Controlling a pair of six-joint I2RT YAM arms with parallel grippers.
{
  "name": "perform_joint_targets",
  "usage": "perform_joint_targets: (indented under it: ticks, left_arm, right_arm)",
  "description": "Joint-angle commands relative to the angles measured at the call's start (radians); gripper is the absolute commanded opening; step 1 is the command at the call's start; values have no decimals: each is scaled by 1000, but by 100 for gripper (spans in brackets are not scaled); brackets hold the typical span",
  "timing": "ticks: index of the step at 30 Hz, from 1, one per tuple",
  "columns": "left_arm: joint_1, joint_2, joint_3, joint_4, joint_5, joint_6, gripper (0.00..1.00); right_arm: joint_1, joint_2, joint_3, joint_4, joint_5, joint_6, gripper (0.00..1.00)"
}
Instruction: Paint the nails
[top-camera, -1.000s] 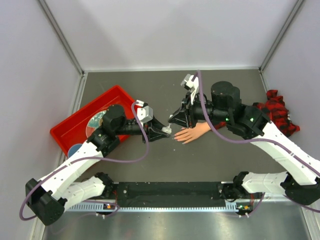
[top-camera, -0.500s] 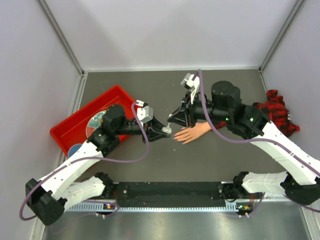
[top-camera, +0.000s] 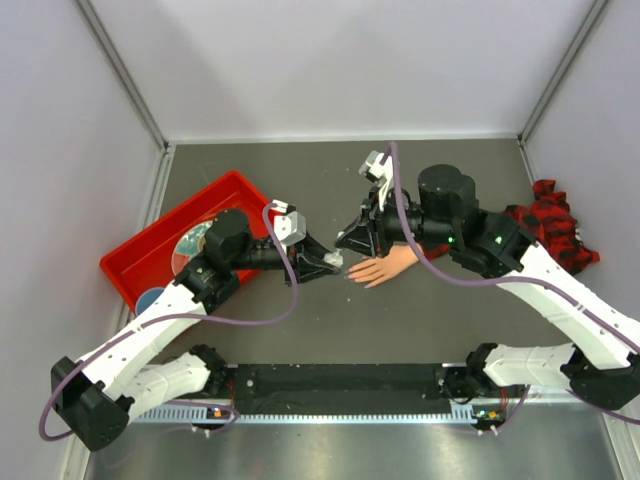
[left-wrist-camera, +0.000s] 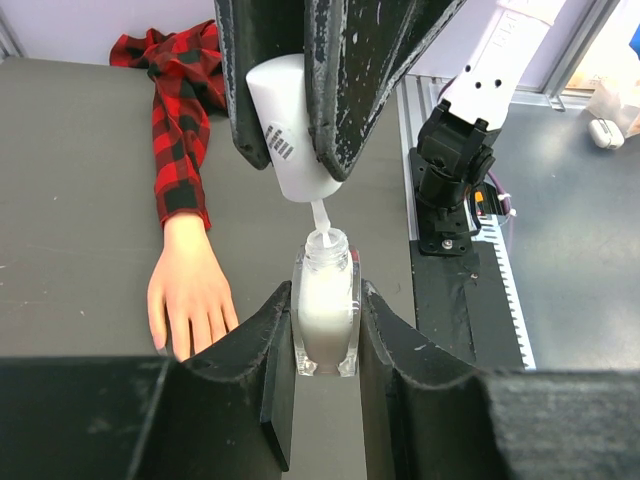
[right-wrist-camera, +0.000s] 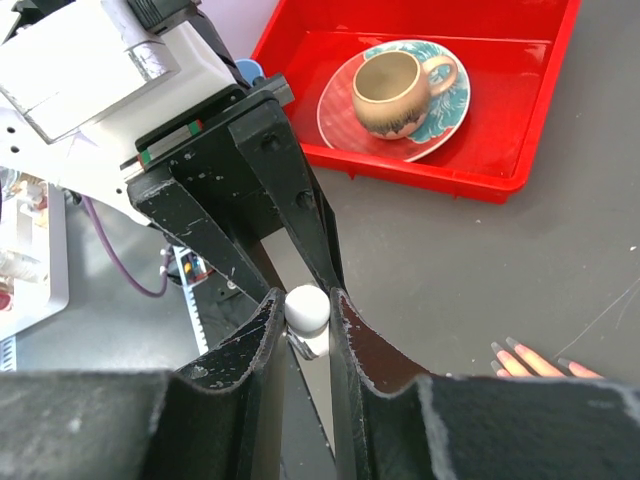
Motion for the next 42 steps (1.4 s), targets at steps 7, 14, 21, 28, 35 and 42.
perform_joint_targets:
  ticks: [7, 14, 21, 28, 35, 42]
  left_arm:
    - [1, -11, 5, 71, -1, 0, 0]
    - [-1, -11, 5, 85, -10, -34, 0]
    - [-1, -12, 5, 96, -19, -43, 0]
    - [1, -18, 5, 119, -88, -78, 0]
    - [-1, -58, -13, 151, -238, -99, 0]
    - [-28, -51, -134, 381, -611, -58, 0]
  right_arm:
    - [12, -6, 4, 37, -22, -1, 0]
    - [18, -3, -13, 37, -16, -10, 0]
    - [32, -5, -25, 51, 7, -12, 0]
    - [77, -14, -75, 91, 104, -16, 0]
    - [196, 18, -140, 116, 461, 69, 0]
    - [317, 223, 8, -36, 879, 486, 0]
